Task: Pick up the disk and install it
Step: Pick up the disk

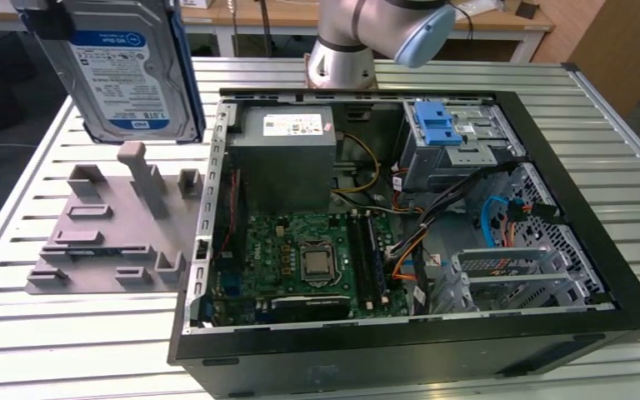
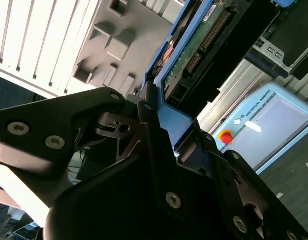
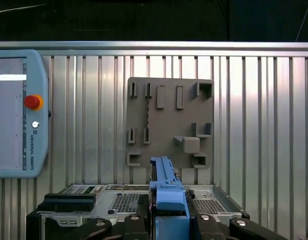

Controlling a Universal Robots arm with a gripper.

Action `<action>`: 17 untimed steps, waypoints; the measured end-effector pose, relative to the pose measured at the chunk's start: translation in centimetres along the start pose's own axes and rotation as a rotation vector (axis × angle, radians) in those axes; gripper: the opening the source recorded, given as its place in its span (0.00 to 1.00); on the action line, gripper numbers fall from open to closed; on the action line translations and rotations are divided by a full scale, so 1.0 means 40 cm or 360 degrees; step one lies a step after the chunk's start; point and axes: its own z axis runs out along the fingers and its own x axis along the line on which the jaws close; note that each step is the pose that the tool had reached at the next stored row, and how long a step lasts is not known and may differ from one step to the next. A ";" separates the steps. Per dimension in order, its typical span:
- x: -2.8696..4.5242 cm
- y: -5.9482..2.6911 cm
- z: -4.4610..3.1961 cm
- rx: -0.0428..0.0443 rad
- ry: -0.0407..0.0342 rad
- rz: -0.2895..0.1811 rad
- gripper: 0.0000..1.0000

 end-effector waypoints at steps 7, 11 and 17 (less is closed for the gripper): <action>0.007 -0.063 0.002 -0.0002 0.0000 0.0000 0.36; 0.013 -0.091 0.002 -0.0002 0.0000 0.0000 0.36; 0.034 -0.113 0.005 -0.0002 0.0000 0.0000 0.36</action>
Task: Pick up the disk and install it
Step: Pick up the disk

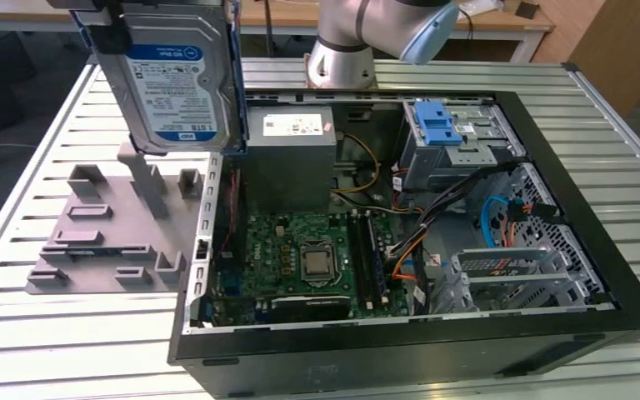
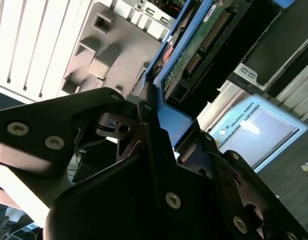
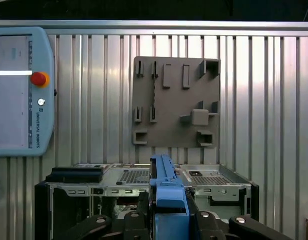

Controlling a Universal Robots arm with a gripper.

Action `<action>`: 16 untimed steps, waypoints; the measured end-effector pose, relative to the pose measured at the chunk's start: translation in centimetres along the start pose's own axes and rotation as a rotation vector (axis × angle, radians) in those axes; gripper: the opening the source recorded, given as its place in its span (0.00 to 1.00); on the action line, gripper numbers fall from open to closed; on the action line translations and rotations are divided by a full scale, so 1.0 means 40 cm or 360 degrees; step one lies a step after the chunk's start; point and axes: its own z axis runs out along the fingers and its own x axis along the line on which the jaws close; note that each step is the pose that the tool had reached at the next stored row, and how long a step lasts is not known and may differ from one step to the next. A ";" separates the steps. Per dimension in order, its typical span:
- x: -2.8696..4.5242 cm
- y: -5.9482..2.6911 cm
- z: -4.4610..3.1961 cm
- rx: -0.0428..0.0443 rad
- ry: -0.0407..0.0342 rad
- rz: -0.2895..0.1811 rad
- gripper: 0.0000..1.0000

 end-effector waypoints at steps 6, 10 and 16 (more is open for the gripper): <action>0.002 -0.038 0.003 0.0003 0.0000 0.0000 0.36; 0.003 -0.048 0.006 0.0043 -0.0001 -0.0001 0.36; 0.003 -0.096 0.014 0.0050 -0.0001 -0.0009 0.36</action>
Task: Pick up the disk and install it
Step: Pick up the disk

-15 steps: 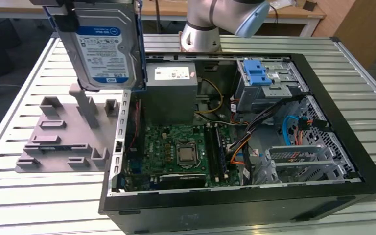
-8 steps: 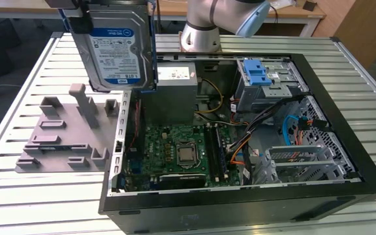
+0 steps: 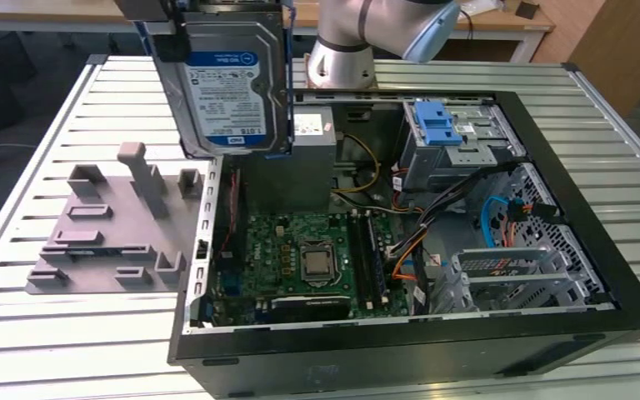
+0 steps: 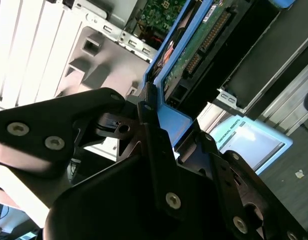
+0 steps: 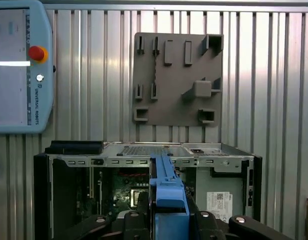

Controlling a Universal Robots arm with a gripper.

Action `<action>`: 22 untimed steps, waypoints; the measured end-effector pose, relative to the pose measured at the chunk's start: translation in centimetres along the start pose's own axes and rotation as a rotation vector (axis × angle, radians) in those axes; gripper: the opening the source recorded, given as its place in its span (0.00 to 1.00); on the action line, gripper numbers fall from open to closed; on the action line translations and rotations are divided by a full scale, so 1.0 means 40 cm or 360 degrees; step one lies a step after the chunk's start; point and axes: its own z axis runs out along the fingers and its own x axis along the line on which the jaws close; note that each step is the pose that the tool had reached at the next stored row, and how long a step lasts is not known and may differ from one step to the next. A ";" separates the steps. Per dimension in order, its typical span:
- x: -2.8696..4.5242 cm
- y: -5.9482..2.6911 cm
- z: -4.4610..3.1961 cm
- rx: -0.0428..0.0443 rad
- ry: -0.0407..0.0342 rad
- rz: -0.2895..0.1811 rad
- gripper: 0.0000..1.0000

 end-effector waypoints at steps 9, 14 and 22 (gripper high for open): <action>0.001 -0.074 0.006 -0.0001 0.0000 -0.0006 0.36; 0.001 -0.106 0.007 -0.0001 0.0000 -0.0006 0.36; 0.001 -0.136 0.009 -0.0001 0.0000 -0.0006 0.36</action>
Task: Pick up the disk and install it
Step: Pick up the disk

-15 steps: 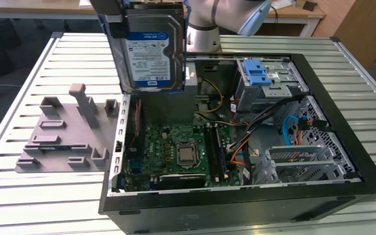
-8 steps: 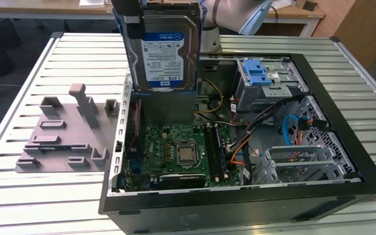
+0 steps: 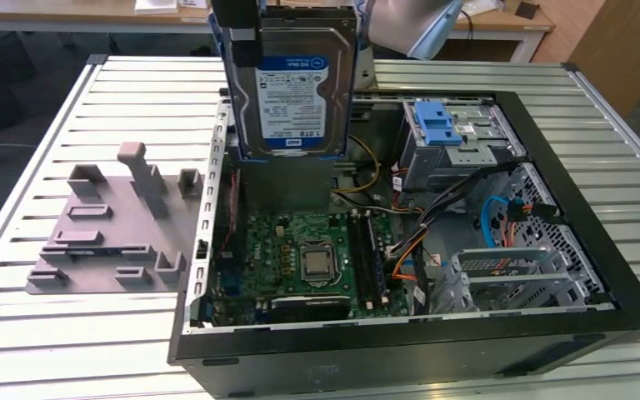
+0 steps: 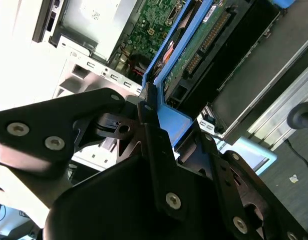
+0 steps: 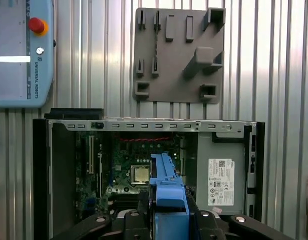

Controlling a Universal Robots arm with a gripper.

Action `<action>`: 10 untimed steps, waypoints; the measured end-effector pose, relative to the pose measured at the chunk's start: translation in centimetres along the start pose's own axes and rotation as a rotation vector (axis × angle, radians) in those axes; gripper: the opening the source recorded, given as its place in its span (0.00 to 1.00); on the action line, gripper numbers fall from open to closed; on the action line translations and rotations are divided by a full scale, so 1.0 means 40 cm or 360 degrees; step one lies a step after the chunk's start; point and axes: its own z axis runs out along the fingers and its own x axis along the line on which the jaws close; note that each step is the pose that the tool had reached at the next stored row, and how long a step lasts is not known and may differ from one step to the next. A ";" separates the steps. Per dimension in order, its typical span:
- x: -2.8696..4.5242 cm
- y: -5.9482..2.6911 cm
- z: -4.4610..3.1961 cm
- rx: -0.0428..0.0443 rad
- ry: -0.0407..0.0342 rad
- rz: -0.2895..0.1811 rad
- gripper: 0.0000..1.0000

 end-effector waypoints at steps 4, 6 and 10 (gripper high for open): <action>0.000 -0.012 0.001 0.0000 0.0000 0.0000 0.36; 0.000 -0.017 0.001 0.0000 0.0000 0.0000 0.36; 0.000 -0.028 0.002 0.0000 0.0000 0.0000 0.36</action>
